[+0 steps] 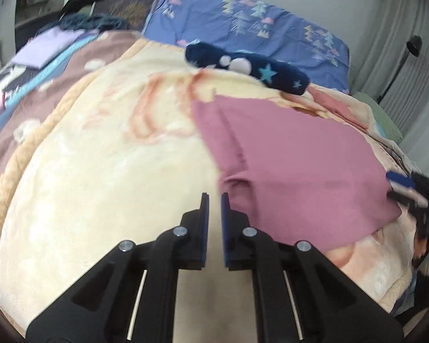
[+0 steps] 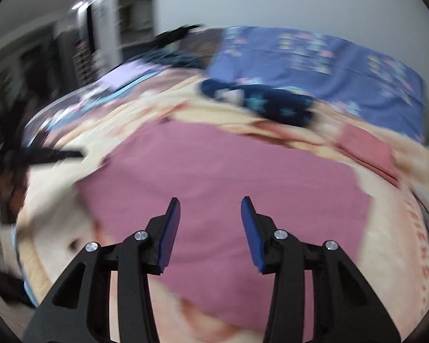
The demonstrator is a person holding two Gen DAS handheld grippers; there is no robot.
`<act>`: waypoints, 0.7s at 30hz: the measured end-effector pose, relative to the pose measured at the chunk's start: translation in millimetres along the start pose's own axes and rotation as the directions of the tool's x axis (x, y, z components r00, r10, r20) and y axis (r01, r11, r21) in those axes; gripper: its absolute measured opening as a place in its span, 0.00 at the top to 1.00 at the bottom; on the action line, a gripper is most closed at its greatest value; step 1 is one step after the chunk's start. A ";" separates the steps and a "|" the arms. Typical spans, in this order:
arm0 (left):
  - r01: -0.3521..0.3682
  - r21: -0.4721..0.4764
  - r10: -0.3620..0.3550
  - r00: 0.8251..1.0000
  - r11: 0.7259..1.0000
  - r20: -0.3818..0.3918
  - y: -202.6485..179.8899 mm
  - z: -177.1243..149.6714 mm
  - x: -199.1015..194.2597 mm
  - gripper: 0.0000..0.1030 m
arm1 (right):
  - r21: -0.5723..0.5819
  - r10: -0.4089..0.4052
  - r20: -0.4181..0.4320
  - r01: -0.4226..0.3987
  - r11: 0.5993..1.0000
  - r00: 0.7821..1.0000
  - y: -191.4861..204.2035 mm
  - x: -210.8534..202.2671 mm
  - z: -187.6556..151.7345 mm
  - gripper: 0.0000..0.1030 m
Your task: Fold small clothes
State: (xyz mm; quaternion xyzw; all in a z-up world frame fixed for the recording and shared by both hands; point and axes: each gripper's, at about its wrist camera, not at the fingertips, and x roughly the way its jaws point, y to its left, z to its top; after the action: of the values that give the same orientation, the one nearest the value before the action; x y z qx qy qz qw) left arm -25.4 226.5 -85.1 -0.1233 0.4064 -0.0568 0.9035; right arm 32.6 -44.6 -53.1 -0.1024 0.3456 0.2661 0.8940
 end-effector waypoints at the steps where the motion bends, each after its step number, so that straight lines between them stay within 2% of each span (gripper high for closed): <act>1: 0.024 -0.011 -0.025 1.000 1.000 -0.008 6.7 -0.6 2.5 0.89 | -0.060 0.047 -0.028 -0.049 0.997 0.998 28.3 13.3 0.5 0.57; 3: 0.074 -0.011 -0.074 0.997 0.997 -0.027 14.1 1.0 10.5 0.59 | -0.132 0.101 -0.078 -0.111 0.985 0.992 69.4 32.1 -0.5 0.57; 4: 0.098 0.005 -0.098 0.995 0.995 -0.038 13.4 1.7 17.2 0.54 | -0.152 0.105 -0.090 -0.118 0.981 0.990 81.3 37.8 -1.6 0.57; 7: 0.144 0.053 -0.140 0.988 0.988 -0.072 4.2 6.6 42.4 0.54 | -0.199 0.136 -0.134 -0.161 0.967 0.982 124.5 54.7 -5.3 0.57; 8: 0.168 0.063 -0.163 0.984 0.984 -0.079 0.9 9.6 50.3 0.61 | -0.199 0.147 -0.145 -0.174 0.964 0.978 132.1 57.1 -5.6 0.56; 9: 0.189 0.066 -0.183 0.979 0.980 -0.084 1.7 12.1 55.3 0.95 | -0.199 0.154 -0.152 -0.183 0.963 0.976 137.2 57.5 -6.4 0.56; 10: 0.201 0.059 -0.195 0.976 0.978 -0.092 2.5 15.7 60.6 0.95 | -0.201 0.155 -0.154 -0.185 0.962 0.976 140.6 56.7 -5.5 0.56; 12: 0.171 0.060 -0.168 0.985 0.983 -0.048 3.1 17.3 52.7 0.96 | -0.196 0.144 -0.148 -0.172 0.966 0.978 143.8 54.3 -2.9 0.52; 14: 0.134 0.103 -0.134 0.991 0.986 -0.007 4.2 9.1 36.5 0.96 | -0.172 0.136 -0.137 -0.159 0.972 0.981 140.9 51.6 -2.5 0.49; 18: 0.094 0.100 -0.089 0.995 0.991 -0.047 13.5 -12.1 41.8 1.00 | -0.171 0.125 -0.143 -0.149 0.974 0.982 143.6 52.6 -6.9 0.46; 21: 0.131 0.043 -0.130 0.991 0.990 -0.015 25.7 -9.8 34.2 1.00 | -0.249 0.067 -0.171 -0.108 0.963 0.983 160.8 67.6 -10.9 0.46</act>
State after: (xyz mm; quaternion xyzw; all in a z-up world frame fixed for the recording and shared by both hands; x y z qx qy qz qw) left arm -10.1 242.6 -122.9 -0.1293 0.4016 -0.1255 0.8979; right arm -19.6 113.4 -106.5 -0.2230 0.3833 0.3388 0.8298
